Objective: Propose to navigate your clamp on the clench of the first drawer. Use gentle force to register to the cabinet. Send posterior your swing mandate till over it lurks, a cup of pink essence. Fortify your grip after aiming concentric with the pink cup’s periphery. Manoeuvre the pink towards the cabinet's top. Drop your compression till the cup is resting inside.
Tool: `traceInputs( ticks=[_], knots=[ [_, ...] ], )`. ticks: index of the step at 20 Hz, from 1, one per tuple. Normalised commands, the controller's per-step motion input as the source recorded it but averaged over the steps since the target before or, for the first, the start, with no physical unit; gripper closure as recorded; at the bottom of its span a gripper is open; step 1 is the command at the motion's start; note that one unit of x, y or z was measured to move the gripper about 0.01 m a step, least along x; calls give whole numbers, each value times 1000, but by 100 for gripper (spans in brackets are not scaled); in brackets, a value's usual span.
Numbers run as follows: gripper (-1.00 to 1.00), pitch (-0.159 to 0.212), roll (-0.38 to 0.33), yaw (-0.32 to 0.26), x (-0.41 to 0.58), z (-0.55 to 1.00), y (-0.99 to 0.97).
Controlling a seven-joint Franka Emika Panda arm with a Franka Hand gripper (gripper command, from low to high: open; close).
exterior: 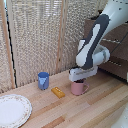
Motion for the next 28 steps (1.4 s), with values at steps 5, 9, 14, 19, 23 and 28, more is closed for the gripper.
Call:
traceInputs(
  ticks=[5,9,14,19,23,28],
  knots=[
    [100,0,35,-102,126,472,722],
    [100,0,-23,-135,356,1000,399],
    [100,12,-34,-154,344,1000,278],
    [100,60,-40,-177,312,995,119],
    [100,79,-54,-225,365,993,0],
    [100,59,-124,-248,420,943,0]
  ],
)
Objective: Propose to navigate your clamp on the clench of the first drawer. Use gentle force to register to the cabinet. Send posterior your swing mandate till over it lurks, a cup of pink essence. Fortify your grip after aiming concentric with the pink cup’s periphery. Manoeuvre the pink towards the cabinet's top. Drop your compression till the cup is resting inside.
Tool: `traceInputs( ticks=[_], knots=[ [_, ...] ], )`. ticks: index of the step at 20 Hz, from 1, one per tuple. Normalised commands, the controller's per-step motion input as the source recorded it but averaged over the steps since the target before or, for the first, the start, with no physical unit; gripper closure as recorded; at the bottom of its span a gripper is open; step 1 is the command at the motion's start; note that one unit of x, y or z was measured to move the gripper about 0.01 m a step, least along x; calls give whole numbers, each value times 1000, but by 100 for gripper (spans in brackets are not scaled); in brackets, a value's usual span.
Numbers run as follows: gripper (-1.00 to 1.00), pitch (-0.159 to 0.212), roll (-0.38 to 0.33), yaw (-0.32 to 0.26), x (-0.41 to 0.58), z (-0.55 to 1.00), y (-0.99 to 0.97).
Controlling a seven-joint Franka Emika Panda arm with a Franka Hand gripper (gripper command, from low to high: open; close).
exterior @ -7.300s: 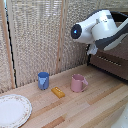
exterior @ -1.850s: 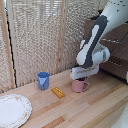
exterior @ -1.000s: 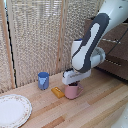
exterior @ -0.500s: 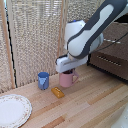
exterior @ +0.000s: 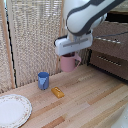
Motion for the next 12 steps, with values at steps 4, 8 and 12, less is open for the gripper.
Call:
traceInputs(
  ticks=[4,8,12],
  knots=[
    [100,41,-183,-260,397,864,0],
    [100,39,-183,-263,383,853,0],
    [100,40,-181,-266,377,850,0]
  ],
)
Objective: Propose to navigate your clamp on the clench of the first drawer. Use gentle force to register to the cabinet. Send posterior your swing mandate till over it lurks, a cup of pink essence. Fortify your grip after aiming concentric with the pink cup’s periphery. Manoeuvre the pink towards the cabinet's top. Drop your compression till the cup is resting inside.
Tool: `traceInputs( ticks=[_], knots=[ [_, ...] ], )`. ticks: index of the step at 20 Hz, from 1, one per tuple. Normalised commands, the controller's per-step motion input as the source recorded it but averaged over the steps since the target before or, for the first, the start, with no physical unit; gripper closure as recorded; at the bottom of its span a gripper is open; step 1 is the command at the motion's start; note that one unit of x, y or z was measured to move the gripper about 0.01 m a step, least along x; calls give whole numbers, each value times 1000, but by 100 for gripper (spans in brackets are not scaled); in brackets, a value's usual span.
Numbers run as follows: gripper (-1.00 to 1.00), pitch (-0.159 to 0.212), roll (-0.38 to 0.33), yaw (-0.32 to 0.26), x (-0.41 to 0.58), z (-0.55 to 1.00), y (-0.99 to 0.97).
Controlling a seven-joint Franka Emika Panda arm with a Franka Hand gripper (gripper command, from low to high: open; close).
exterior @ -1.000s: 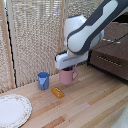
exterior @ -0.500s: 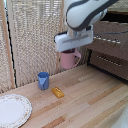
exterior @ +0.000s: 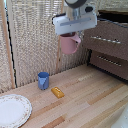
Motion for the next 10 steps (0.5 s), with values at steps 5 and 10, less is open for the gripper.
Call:
traceInputs(
  ticks=[5,10],
  knots=[
    [100,40,-179,-263,384,859,0],
    [100,38,-115,-215,466,958,-171]
  ],
)
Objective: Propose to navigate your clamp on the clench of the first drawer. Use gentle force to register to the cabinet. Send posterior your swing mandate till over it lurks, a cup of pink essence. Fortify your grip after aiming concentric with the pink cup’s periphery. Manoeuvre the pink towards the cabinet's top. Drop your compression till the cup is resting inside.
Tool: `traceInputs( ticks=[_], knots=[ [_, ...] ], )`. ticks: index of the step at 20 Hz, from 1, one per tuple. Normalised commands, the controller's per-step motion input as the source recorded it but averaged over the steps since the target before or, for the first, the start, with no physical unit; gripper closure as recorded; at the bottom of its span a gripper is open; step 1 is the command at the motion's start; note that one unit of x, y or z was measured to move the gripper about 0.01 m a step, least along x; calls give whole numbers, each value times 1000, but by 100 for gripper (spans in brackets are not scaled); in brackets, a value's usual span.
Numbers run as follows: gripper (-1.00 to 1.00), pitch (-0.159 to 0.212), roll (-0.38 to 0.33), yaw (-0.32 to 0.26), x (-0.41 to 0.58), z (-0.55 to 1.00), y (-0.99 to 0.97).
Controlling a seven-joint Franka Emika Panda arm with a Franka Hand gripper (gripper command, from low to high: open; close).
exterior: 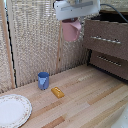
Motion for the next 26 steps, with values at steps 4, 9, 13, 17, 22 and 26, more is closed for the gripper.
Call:
traceInputs(
  ticks=[4,9,13,17,22,26],
  knots=[
    [100,43,-51,-189,444,992,-373],
    [100,12,29,-90,271,981,-857],
    [100,-55,62,-32,229,853,-999],
    [100,-94,86,-4,196,759,-1000],
    [100,-80,98,0,116,656,-1000],
    [100,-43,91,-2,74,428,-997]
  ],
)
